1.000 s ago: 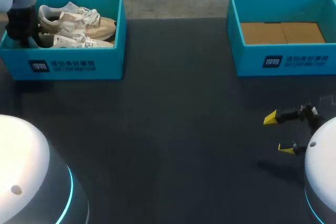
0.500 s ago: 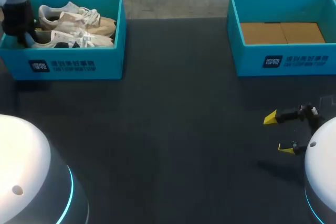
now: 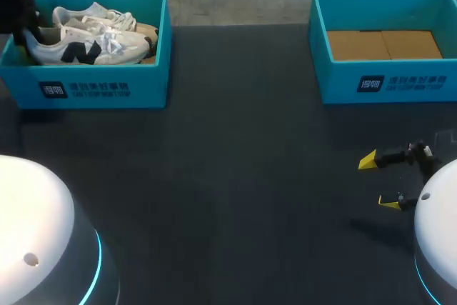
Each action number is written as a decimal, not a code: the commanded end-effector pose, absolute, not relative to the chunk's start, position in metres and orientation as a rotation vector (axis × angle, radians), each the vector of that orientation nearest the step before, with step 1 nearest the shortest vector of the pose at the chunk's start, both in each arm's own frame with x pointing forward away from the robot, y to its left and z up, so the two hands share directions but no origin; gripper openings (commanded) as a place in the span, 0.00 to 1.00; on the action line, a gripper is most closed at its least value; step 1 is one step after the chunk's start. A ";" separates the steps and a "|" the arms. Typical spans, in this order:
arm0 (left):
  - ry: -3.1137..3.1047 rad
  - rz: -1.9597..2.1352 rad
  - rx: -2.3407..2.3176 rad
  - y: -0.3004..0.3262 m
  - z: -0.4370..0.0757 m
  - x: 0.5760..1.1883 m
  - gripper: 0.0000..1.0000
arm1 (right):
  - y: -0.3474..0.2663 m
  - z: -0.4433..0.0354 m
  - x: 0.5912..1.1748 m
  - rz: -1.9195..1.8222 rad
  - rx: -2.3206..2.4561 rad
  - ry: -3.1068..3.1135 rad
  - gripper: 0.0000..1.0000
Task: Take the shoe out of the shoebox, open the shoe tongue, remove and reinsert the insole, then place the shoe into the shoebox
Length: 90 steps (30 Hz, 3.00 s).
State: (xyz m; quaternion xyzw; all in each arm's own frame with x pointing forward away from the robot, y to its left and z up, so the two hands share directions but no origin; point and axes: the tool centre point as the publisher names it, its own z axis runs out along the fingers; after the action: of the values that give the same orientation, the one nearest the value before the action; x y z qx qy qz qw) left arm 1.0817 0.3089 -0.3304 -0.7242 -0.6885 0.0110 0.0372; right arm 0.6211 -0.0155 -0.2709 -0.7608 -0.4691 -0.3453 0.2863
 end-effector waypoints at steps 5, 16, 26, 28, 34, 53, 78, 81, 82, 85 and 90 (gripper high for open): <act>-2.132 0.009 -2.217 0.311 -0.297 1.078 0.00 | -0.015 -0.270 0.619 -0.926 -2.036 -1.254 1.00; -2.151 0.014 -2.191 0.315 -0.264 1.073 0.00 | -0.015 -0.270 0.619 -0.926 -2.036 -1.254 1.00; -2.171 -0.002 -2.170 0.318 -0.223 1.049 0.00 | -0.015 -0.270 0.619 -0.926 -2.036 -1.254 1.00; -2.178 -0.009 -2.160 0.318 -0.215 1.042 0.00 | -0.015 -0.270 0.619 -0.926 -2.036 -1.254 1.00; -2.197 -0.040 -2.140 0.318 -0.197 1.020 0.00 | -0.015 -0.270 0.619 -0.926 -2.036 -1.254 1.00; -2.115 -0.079 -2.214 0.291 -0.192 0.943 0.00 | -0.015 -0.270 0.619 -0.926 -2.036 -1.254 1.00; -1.927 -0.064 -2.344 0.265 -0.200 0.891 0.00 | -0.015 -0.270 0.619 -0.926 -2.036 -1.254 1.00; -1.927 -0.064 -2.344 0.265 -0.200 0.891 0.00 | -0.015 -0.270 0.619 -0.926 -2.036 -1.254 1.00; -1.927 -0.064 -2.344 0.265 -0.200 0.891 0.00 | -0.015 -0.270 0.619 -0.926 -2.036 -1.254 1.00; -1.927 -0.064 -2.344 0.265 -0.200 0.891 0.00 | -0.015 -0.270 0.619 -0.926 -2.036 -1.254 1.00; -1.869 -0.006 -2.371 0.235 -0.211 0.866 0.00 | -0.015 -0.270 0.619 -0.926 -2.036 -1.254 1.00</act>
State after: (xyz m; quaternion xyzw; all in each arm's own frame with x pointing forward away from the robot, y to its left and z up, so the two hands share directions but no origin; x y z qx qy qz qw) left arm 0.8752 0.2472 -0.2076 -0.7843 -0.6176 0.0063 0.0585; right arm 0.6211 -0.0155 -0.2709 -0.7608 -0.4691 -0.3453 0.2863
